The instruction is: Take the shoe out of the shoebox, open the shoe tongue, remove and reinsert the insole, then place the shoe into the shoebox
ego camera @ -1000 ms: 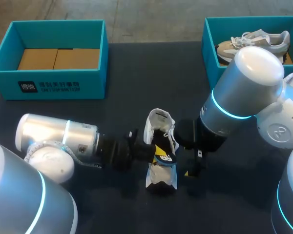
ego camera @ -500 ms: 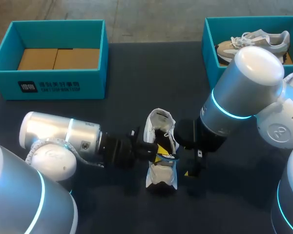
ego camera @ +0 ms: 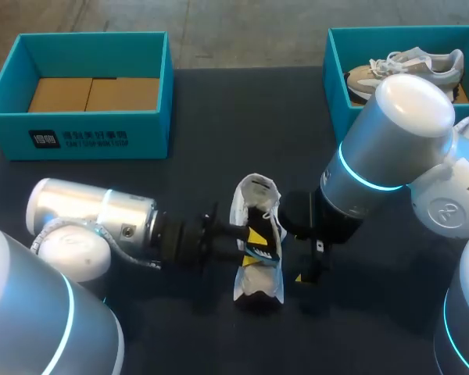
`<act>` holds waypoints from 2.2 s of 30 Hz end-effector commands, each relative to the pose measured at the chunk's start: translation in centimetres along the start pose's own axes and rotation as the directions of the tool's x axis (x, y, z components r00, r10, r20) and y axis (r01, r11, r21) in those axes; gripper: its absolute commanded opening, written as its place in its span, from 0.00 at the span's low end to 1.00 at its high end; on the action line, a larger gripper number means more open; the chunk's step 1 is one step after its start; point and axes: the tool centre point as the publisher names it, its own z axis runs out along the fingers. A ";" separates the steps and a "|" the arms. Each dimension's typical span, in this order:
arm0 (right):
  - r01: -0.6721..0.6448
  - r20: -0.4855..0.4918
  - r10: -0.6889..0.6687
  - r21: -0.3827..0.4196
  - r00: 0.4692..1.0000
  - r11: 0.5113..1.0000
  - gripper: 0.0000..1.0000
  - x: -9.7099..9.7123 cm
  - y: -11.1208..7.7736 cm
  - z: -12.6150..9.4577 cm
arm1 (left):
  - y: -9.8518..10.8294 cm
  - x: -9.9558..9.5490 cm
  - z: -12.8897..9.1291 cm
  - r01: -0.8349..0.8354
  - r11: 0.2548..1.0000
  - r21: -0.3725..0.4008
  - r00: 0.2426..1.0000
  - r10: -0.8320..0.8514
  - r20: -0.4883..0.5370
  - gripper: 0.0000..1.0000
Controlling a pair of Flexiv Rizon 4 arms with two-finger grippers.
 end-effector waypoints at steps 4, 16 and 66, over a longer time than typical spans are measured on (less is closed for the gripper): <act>-0.001 0.004 0.001 0.002 1.000 1.000 1.00 0.1 0.1 0.2 | -1.2 0.3 -0.4 -0.005 1.000 0.014 1.000 0.005 -0.006 0.26; -0.001 0.004 0.001 0.002 1.000 1.000 1.00 0.1 0.1 0.2 | -0.4 1.2 0.5 -0.097 0.994 -0.053 0.995 0.096 -0.024 0.00; -0.001 0.004 0.001 0.002 1.000 1.000 1.00 0.1 0.1 0.2 | 0.1 0.5 0.4 -0.144 0.988 -0.063 0.989 0.141 -0.053 0.00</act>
